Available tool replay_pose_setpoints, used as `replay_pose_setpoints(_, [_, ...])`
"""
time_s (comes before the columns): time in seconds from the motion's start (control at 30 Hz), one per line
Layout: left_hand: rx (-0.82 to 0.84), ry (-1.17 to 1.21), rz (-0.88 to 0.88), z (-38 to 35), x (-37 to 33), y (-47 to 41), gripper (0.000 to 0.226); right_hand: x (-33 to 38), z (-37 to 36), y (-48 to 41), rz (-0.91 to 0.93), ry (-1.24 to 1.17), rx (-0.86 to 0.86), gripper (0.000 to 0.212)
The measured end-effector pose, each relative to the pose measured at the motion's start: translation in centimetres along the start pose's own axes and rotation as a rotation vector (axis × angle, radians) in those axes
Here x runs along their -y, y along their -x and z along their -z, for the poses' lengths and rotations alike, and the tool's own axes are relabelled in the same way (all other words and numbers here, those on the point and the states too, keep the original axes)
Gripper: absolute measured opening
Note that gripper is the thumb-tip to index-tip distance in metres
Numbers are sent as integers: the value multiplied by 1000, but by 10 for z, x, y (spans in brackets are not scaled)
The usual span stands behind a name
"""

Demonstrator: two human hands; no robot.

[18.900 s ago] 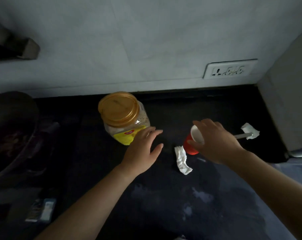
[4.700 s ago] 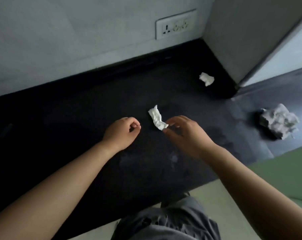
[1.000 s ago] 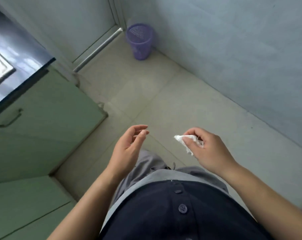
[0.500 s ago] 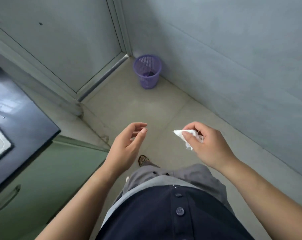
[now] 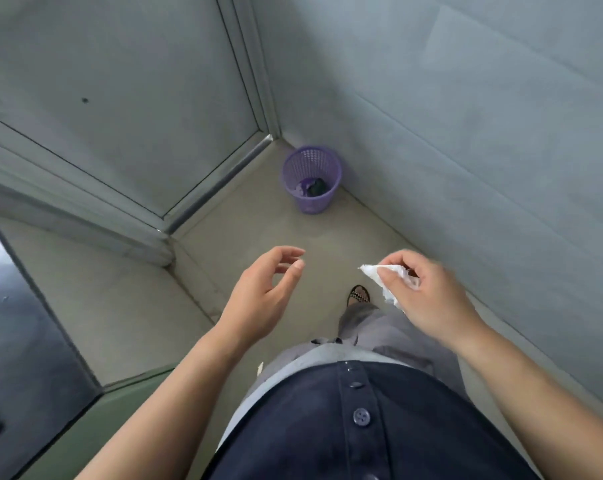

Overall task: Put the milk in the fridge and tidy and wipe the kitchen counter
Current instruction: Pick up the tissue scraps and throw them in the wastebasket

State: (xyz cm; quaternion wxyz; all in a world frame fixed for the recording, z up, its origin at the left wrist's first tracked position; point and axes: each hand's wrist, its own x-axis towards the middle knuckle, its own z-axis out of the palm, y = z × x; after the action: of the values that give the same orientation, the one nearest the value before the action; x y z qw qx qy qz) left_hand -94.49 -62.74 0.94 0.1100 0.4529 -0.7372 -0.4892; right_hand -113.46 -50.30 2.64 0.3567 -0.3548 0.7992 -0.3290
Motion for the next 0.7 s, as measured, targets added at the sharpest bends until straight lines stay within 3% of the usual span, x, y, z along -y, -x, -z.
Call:
replay_pose_setpoints(0.27, [-49,63,40,-6,-53,-123,17,36,66,-150,120,29,-14,7])
replay_pose_setpoints(0.5, [-88,72,141,20,-52,-198,16,56,57,-233,108,-2,130,8])
replay_pose_setpoints(0.7, [-14,23,140,67,-44,-299,15,91,40,-328,77,-22,101,2])
